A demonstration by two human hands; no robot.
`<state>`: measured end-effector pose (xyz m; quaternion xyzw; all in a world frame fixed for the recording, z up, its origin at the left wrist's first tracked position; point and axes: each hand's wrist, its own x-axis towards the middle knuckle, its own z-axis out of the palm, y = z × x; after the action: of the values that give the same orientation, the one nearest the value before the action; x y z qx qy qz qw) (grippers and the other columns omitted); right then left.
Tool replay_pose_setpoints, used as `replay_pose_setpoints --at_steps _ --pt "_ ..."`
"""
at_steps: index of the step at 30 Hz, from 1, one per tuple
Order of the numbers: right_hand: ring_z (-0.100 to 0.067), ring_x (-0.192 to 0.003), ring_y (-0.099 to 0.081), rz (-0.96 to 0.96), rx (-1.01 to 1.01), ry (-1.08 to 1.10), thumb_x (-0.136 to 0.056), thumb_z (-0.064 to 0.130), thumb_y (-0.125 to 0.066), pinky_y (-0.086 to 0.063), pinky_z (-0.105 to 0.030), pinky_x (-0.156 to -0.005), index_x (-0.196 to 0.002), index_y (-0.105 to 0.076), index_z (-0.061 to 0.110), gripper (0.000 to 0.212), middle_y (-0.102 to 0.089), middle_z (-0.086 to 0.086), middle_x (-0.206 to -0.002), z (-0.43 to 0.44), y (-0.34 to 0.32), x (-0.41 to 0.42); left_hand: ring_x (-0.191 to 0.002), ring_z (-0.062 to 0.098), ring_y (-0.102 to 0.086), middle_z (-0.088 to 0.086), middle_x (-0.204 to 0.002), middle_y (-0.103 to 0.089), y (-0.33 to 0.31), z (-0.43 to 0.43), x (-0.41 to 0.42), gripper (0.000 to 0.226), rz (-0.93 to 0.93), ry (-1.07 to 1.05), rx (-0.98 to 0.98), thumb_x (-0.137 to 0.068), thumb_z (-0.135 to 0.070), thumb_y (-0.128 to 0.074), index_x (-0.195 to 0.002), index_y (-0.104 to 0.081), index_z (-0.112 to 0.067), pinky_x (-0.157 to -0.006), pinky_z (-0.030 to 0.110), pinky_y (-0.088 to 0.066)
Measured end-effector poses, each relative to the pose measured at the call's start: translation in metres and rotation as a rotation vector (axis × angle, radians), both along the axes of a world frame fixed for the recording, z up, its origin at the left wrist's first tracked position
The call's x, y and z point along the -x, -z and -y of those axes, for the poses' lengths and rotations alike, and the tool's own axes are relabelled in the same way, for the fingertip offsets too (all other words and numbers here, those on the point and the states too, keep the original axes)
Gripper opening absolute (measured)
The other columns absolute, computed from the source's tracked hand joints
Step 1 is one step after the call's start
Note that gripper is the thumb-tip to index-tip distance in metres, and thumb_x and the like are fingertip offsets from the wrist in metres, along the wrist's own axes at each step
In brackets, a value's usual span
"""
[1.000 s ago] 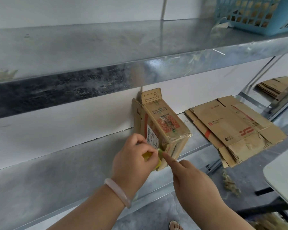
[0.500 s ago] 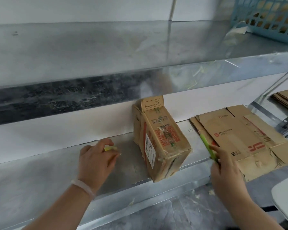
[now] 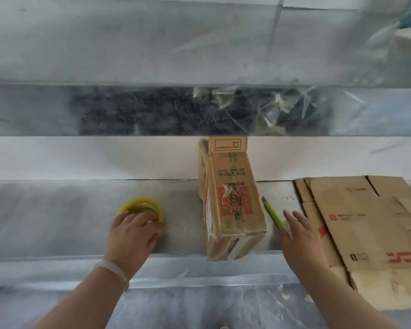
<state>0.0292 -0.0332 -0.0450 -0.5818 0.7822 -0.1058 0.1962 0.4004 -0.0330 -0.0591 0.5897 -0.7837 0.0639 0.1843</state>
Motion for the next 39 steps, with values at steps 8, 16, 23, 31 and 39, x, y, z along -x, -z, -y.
replay_pose_setpoints --at_steps 8,16,23,31,39 --pt "0.001 -0.140 -0.032 1.063 0.414 -0.189 -0.089 0.069 -0.040 -0.031 -0.024 -0.112 -0.151 -0.028 0.036 0.071 -0.037 0.021 -0.152 -0.047 -0.073 -0.079 -0.133 -0.001 -0.037 -0.027 -0.143 -0.040 -0.094 -0.047 0.124 0.066 -1.167 0.111 -0.175 -0.095 -0.056 -0.037 -0.150 -0.026 -0.022 -0.109 0.024 -0.031" --pt "-0.003 -0.130 -0.049 1.291 0.339 -0.223 -0.098 0.037 -0.042 -0.044 -0.018 -0.100 -0.149 -0.024 0.034 0.054 -0.050 0.011 -0.144 -0.036 -0.071 -0.099 -0.135 0.022 -0.042 0.004 -0.150 -0.039 -0.080 -0.036 0.162 0.071 -1.355 0.210 -0.214 -0.095 -0.047 -0.048 -0.152 -0.015 -0.019 -0.108 0.046 -0.040" --pt "0.002 -0.138 -0.036 1.311 0.276 -0.336 -0.093 0.058 -0.044 -0.034 -0.016 -0.109 -0.147 -0.025 0.038 0.061 -0.044 0.027 -0.145 -0.033 -0.064 -0.076 -0.142 0.014 -0.031 -0.008 -0.153 -0.033 -0.075 -0.035 0.154 0.065 -1.362 0.305 -0.283 -0.099 -0.046 -0.036 -0.151 -0.011 -0.016 -0.112 0.027 -0.031" --pt "0.002 -0.135 -0.040 1.049 0.355 -0.590 -0.100 0.026 -0.041 -0.035 -0.012 -0.106 -0.151 -0.025 0.028 0.054 -0.046 0.027 -0.143 -0.020 -0.063 -0.053 -0.137 0.004 -0.036 -0.002 -0.153 -0.033 -0.074 -0.019 0.101 0.052 -0.778 0.360 -0.156 -0.098 -0.047 -0.042 -0.145 -0.034 -0.026 -0.107 0.016 -0.034" --pt "-0.004 -0.139 -0.037 0.437 0.581 -0.763 -0.095 0.042 -0.050 -0.038 -0.035 -0.112 -0.150 -0.027 0.041 0.059 -0.034 0.014 -0.156 -0.006 -0.061 -0.021 -0.123 0.009 -0.050 0.000 -0.145 -0.044 -0.098 -0.024 0.088 0.038 -0.435 0.318 0.059 -0.095 -0.039 -0.053 -0.130 -0.057 -0.023 -0.099 0.025 -0.045"
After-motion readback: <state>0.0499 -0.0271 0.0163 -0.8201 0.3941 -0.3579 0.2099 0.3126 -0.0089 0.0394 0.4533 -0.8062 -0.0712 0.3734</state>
